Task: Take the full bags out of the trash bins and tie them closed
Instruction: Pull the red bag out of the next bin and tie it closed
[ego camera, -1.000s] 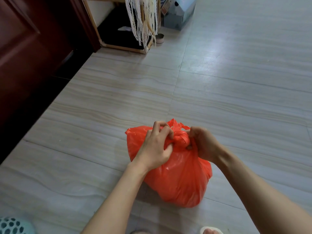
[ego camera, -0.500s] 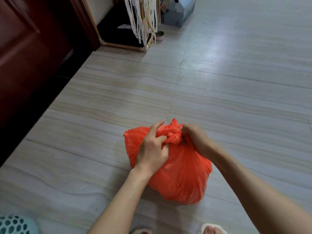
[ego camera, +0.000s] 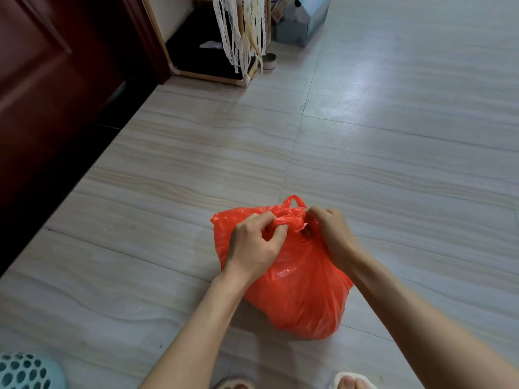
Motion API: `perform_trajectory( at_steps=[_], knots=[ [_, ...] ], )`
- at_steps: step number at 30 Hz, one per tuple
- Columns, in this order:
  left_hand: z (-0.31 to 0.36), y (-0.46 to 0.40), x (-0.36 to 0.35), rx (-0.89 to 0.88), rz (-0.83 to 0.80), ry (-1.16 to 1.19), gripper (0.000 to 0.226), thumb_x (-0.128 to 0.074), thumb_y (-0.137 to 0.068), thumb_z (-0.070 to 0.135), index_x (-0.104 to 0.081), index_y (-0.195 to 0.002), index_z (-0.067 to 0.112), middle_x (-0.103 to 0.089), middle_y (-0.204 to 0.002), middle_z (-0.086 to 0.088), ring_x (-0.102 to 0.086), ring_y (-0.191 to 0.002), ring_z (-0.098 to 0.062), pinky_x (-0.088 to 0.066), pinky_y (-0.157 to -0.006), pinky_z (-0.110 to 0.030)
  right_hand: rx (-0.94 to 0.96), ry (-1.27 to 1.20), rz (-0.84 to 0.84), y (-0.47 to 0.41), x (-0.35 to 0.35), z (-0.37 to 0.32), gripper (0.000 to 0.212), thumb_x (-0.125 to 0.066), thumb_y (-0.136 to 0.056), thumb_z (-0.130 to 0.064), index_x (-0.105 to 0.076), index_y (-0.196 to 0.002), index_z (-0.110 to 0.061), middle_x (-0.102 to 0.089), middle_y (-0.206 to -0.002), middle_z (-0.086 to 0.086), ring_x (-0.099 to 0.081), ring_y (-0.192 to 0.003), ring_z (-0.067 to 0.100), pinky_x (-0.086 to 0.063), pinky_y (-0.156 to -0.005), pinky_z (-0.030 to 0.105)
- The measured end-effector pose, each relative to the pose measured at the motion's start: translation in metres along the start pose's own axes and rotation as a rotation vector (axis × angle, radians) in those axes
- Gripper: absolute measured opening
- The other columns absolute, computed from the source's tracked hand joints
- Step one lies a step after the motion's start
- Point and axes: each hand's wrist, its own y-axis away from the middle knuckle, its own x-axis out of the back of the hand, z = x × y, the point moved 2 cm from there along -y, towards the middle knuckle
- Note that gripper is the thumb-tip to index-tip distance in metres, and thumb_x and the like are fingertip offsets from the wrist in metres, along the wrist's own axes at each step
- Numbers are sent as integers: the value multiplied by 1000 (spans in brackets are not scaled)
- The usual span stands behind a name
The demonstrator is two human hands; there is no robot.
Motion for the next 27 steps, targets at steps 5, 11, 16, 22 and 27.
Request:
perform_trajectory(
  at_steps=[5,11,16,22,27],
  knots=[
    [0,7,-2,-139,-40,-171,26,-48,-80,42,-58,-76,18,-58,-63,-2,-49,-73,-15,-30,-60,-19,-125,-319,-147,-4,-5,9,29,-58,-84,-19,-65,-89,8,-63,-73,19,-60,-66,25,-50,-64,34],
    [1,11,-10,-206,-102,-117,17,-55,-80,25,-63,-91,14,-65,-78,-3,-54,-77,-12,-41,-68,-20,-108,-364,-103,-8,-3,11,20,-57,-85,-4,-51,-66,-7,-56,-48,4,-55,-42,13,-46,-45,22],
    [2,9,-4,99,-109,-28,7,-62,-83,11,-68,-87,12,-72,-83,-3,-61,-76,-9,-40,-65,-14,-61,-422,46,-13,1,15,26,-54,-80,7,-46,-62,-10,-50,-43,3,-49,-37,12,-41,-40,21],
    [-1,-2,10,285,-210,-120,23,-58,-86,30,-64,-65,23,-69,-64,5,-64,-70,-9,-47,-68,-27,-99,-558,100,-15,-1,14,18,-50,-77,5,-53,-66,-8,-50,-49,3,-48,-41,13,-41,-45,24],
    [-7,-10,22,364,-252,128,29,-62,-87,20,-61,-57,24,-55,-42,16,-46,-43,6,-38,-53,-20,-202,-659,6,-14,5,18,1,-57,-78,-7,-57,-79,-7,-58,-60,6,-57,-53,16,-51,-53,26]
  ],
)
